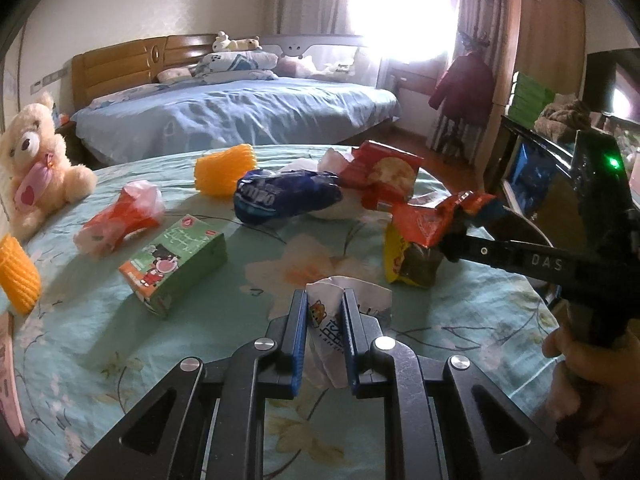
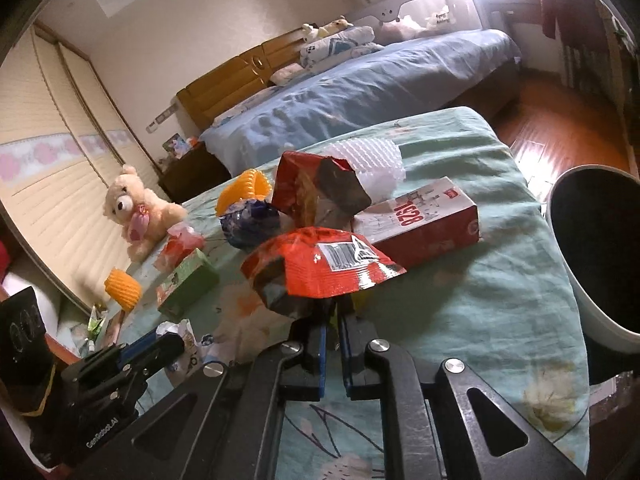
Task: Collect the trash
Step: 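Grasp the crumpled white paper with the left tool while the right grasps the red snack wrapper, then carry the white paper and red wrapper over the black trash bin with both tools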
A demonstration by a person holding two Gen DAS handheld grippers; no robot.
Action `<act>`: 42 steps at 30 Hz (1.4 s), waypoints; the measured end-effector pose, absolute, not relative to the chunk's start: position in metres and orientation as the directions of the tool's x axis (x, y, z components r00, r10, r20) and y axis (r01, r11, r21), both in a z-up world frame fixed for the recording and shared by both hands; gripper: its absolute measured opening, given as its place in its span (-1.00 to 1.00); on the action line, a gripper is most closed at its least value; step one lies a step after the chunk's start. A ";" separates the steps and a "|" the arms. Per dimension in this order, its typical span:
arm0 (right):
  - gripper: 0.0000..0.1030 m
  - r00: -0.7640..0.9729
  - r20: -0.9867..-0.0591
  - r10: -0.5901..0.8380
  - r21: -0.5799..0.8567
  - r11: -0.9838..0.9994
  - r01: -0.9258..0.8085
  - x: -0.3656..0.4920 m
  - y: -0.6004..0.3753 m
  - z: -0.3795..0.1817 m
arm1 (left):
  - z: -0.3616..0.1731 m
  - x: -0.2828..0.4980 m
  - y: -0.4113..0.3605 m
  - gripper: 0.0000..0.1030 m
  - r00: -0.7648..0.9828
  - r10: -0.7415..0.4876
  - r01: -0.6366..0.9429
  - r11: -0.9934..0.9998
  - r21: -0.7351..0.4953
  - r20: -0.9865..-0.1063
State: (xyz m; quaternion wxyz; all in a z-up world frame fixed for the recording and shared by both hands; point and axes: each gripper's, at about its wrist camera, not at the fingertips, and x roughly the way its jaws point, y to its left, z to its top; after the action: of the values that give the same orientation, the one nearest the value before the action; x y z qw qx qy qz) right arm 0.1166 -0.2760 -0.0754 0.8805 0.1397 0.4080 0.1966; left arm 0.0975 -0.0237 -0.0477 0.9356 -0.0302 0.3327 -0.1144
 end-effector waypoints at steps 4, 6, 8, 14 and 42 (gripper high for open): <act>-0.84 0.612 -0.653 0.446 0.390 0.891 -0.233 0.114 -0.277 -0.072 | -0.046 0.097 -0.025 -0.71 0.754 -0.232 0.193 0.973 -0.130 -0.615; -0.77 0.604 -0.659 0.447 0.393 0.890 -0.229 0.115 -0.278 -0.072 | -0.045 0.097 -0.026 -0.72 0.754 -0.230 0.194 0.973 -0.127 -0.615; -0.23 0.598 -0.661 0.453 0.405 0.886 -0.225 0.117 -0.280 -0.074 | -0.046 0.098 -0.027 -0.71 0.753 -0.231 0.195 0.973 -0.127 -0.616; -0.07 0.633 -0.653 0.416 0.375 0.904 -0.207 0.113 -0.283 -0.071 | -0.047 0.098 -0.028 -0.72 0.746 -0.234 0.201 0.972 -0.125 -0.623; -1.00 0.722 -0.593 0.358 0.382 0.914 -0.139 0.093 -0.343 -0.049 | -0.030 0.109 -0.064 -0.72 0.705 -0.363 0.311 0.930 -0.195 -0.609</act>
State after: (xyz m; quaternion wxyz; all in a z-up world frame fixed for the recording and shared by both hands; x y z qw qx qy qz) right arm 0.0935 -0.3426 -0.0489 0.9144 0.1572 0.3473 0.1359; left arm 0.1087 -0.0644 -0.0302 0.9226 -0.0387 0.3376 -0.1825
